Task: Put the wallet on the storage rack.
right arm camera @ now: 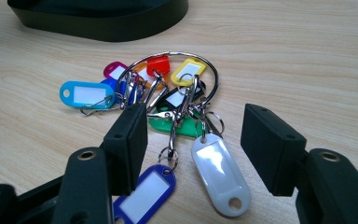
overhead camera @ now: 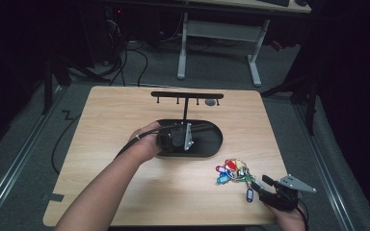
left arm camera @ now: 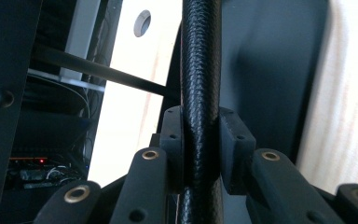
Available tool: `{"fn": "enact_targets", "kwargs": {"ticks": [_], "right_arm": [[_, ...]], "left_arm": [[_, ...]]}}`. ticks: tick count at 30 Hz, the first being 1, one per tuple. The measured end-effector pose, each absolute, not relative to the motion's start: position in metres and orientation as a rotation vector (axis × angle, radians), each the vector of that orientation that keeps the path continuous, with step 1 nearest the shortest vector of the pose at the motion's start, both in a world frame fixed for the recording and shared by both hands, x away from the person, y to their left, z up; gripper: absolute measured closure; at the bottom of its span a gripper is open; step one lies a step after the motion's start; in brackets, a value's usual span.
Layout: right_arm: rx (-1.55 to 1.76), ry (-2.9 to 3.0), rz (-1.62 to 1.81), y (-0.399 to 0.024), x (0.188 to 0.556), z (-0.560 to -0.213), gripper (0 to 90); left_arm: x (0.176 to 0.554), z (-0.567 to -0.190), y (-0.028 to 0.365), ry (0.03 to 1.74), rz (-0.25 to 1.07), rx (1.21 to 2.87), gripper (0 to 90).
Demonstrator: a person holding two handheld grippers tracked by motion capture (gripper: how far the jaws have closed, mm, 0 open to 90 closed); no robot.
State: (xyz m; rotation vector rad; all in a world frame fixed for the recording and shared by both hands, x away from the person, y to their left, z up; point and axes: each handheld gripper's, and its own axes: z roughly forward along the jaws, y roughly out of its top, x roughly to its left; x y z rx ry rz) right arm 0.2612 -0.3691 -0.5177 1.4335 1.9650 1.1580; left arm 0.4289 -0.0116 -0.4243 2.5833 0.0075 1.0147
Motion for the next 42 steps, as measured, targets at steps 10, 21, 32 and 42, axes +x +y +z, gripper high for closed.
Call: {"fn": "enact_targets", "kwargs": {"ticks": [10,21,32,42], "right_arm": [[1.429,1.972,1.161,-0.369,0.263,-0.519,41.5],[1.439,1.973,1.161,-0.370,0.263,-0.520,41.4],[1.444,1.975,1.163,-0.369,0.263,-0.521,41.5],[1.435,1.985,1.165,-0.368,0.263,-0.520,41.4]], "left_arm": [[0.450,-0.440,-0.015,-0.014,1.033,2.616,74.4],[0.463,-0.453,-0.023,-0.065,1.038,2.633,74.3],[0.469,-0.468,-0.016,-0.041,1.049,2.729,73.4],[0.465,-0.475,-0.017,0.083,0.946,2.752,65.0]]}}
